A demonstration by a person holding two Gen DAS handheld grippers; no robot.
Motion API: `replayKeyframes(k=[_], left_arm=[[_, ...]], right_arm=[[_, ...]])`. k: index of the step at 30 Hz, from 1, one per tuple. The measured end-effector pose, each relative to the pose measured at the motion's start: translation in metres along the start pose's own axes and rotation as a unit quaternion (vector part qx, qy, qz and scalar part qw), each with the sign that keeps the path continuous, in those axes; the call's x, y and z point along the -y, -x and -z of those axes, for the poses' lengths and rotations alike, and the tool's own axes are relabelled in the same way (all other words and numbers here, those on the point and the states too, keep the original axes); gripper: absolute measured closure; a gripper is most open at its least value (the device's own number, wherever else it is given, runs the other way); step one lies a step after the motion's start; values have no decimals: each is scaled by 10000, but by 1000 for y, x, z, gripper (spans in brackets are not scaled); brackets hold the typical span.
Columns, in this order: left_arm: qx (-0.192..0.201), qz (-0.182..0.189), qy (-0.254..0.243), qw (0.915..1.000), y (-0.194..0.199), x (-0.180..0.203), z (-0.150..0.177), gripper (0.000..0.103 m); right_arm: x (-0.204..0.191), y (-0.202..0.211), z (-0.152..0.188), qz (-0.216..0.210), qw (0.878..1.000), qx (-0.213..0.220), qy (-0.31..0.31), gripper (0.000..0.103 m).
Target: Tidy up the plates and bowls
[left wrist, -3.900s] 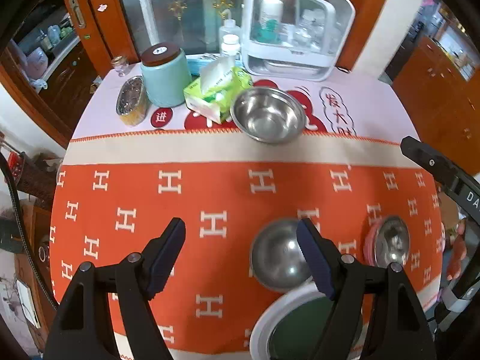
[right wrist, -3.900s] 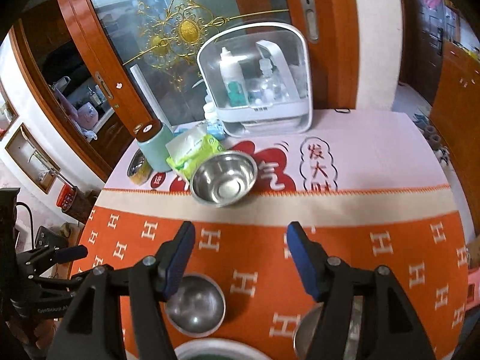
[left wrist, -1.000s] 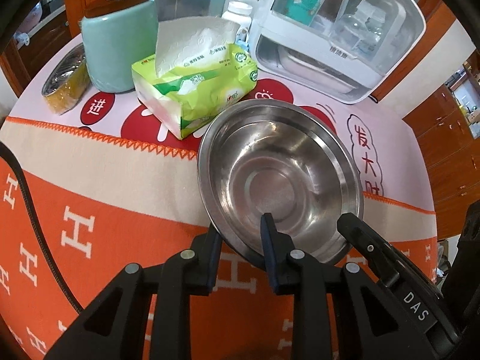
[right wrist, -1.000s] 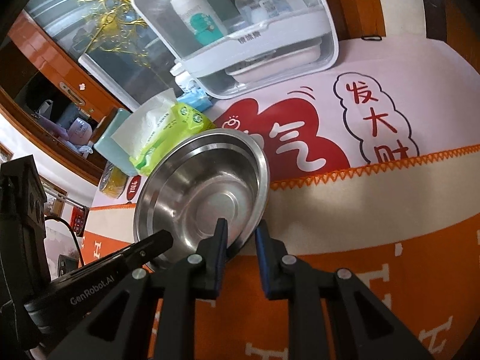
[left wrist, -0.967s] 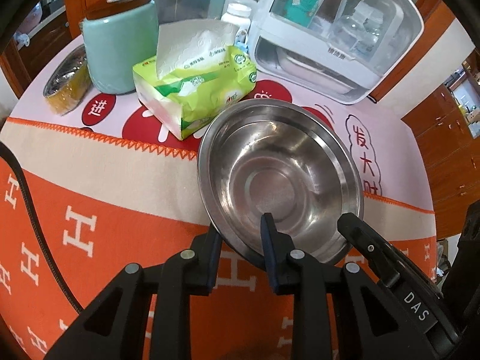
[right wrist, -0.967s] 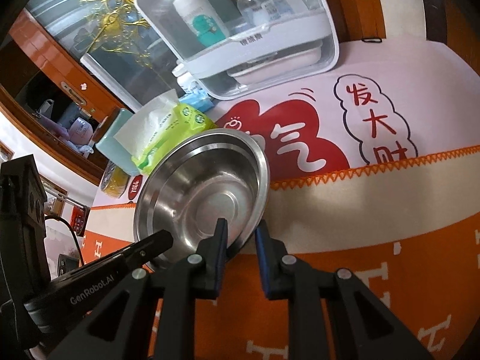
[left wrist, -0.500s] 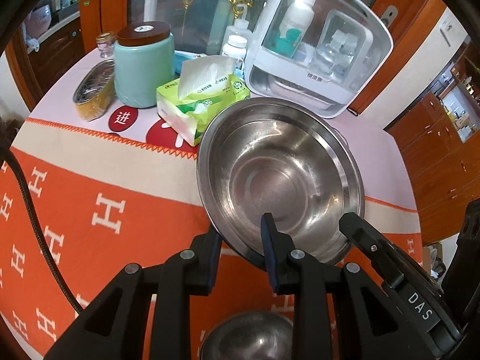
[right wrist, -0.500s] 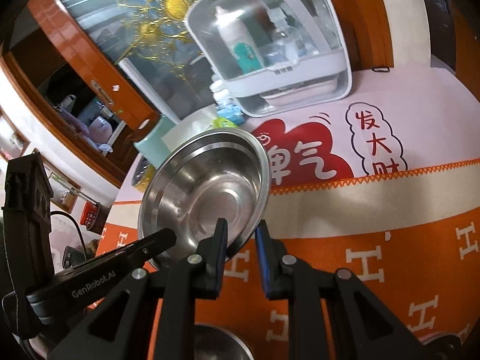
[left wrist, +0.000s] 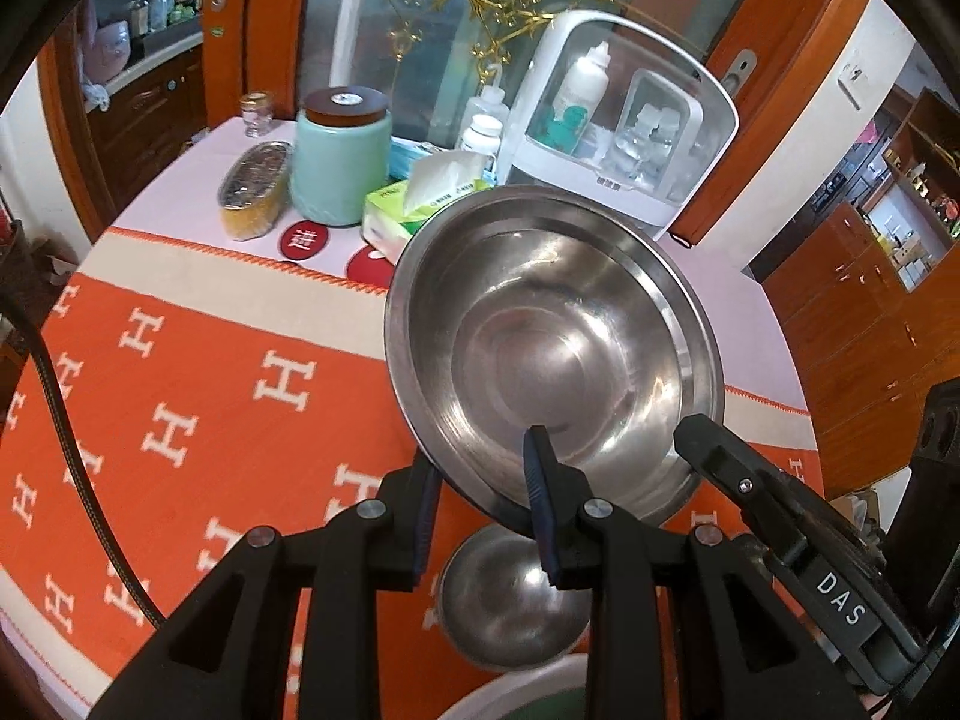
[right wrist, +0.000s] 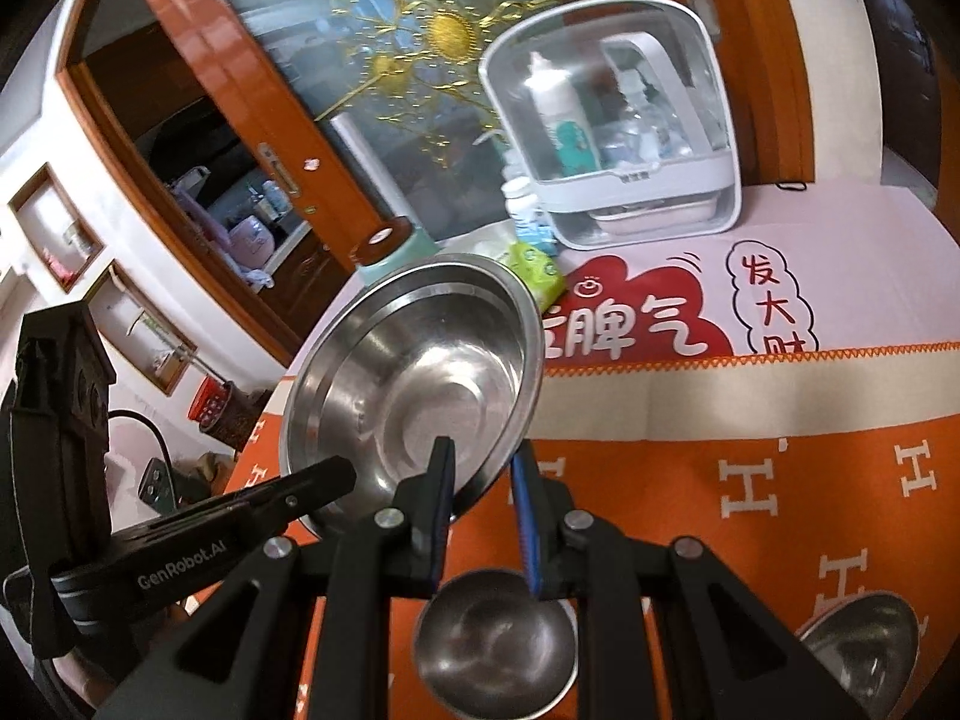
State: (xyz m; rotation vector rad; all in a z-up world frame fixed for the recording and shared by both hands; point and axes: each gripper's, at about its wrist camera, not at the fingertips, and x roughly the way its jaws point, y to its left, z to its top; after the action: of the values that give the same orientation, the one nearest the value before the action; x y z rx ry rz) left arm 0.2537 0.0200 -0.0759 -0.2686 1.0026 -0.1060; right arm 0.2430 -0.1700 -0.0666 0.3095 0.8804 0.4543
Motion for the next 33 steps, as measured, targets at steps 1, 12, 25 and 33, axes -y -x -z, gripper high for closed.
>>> replayKeyframes(k=[1,12,25,33], left_arm=[[24,-7,-6,10000,5,-2,3,77],[177,-31,167,9997,60,-32,48,77],[76,-98,244,9996,103,-68,106,76],[-151,-132,267,9994,117,-94,144,76]], right_arm=[[-5,4,3,-19,10000,16,60,85],[-53,36,40,-182,9983,9,547,84],[-102,62,97,-149,9962,-146,846,83],[-125,65,136,-74,9948,-399,939,83]])
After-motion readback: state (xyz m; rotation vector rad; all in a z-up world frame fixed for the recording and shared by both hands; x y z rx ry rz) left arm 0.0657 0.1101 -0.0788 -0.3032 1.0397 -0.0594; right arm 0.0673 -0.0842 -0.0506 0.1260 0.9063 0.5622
